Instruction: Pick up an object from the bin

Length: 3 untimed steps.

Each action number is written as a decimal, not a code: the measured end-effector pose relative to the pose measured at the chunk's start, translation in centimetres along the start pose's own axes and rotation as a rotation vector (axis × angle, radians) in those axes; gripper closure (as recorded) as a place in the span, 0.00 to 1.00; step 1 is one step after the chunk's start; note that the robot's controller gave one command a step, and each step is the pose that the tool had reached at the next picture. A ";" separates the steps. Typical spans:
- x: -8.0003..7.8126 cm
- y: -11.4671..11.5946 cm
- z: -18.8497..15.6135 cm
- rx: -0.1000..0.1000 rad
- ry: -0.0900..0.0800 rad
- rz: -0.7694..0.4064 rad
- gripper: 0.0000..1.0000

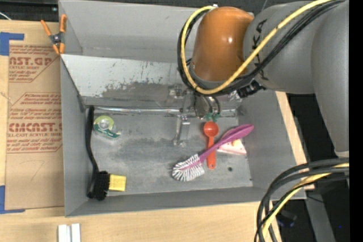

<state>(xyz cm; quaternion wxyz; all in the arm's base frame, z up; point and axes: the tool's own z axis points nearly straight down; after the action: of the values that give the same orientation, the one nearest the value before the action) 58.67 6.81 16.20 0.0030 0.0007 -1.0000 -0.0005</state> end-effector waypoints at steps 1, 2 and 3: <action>-0.2 0.0 -0.4 -0.001 -0.008 0.001 0.00; 6.9 -6.3 8.6 -0.001 -0.006 -0.229 0.00; 6.6 -6.8 1.5 -0.001 -0.016 -0.268 0.00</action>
Offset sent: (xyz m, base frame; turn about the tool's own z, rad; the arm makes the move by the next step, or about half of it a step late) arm -0.0744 -0.0681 -0.0920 -0.2404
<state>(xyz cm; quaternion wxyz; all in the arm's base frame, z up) 52.11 -0.03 14.69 -0.0049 0.1343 -0.9909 -0.0012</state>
